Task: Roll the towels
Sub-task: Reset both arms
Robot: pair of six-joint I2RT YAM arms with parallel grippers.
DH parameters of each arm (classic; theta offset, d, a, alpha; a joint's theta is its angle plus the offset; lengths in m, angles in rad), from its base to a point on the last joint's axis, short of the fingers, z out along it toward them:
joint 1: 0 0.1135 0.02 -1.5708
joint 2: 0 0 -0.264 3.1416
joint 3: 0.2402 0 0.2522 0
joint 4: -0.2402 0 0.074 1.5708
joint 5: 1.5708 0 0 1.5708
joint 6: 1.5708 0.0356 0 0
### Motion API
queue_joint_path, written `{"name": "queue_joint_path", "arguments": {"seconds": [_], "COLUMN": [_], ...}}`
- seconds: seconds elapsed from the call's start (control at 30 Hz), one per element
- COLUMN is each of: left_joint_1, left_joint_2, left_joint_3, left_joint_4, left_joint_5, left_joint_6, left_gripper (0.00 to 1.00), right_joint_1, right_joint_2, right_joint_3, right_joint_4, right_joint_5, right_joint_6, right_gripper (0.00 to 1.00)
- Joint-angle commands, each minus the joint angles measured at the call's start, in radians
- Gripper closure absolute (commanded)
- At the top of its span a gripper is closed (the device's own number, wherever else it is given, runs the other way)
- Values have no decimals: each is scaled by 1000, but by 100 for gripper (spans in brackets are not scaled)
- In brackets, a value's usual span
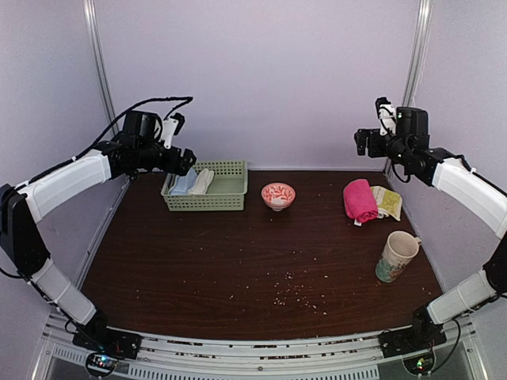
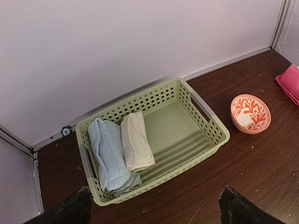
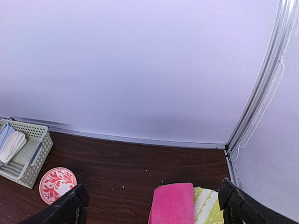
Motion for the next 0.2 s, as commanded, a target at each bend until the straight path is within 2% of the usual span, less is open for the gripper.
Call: {"name": "queue_joint_path", "arguments": {"seconds": [0.0,0.17], "left_joint_1": [3,4], "left_joint_2": [-75,-94], "left_joint_3": [-78,-116], "left_joint_4": [156,191], "left_joint_5": [72,87], "left_joint_6": [71,79], "left_gripper": [2,2], "right_joint_1": [-1,-1], "right_joint_2": [-24,-9], "right_joint_3": [-36,-47], "right_joint_4": [55,47], "right_joint_5": [34,17], "right_joint_6": [56,54], "right_gripper": [0,0]}}
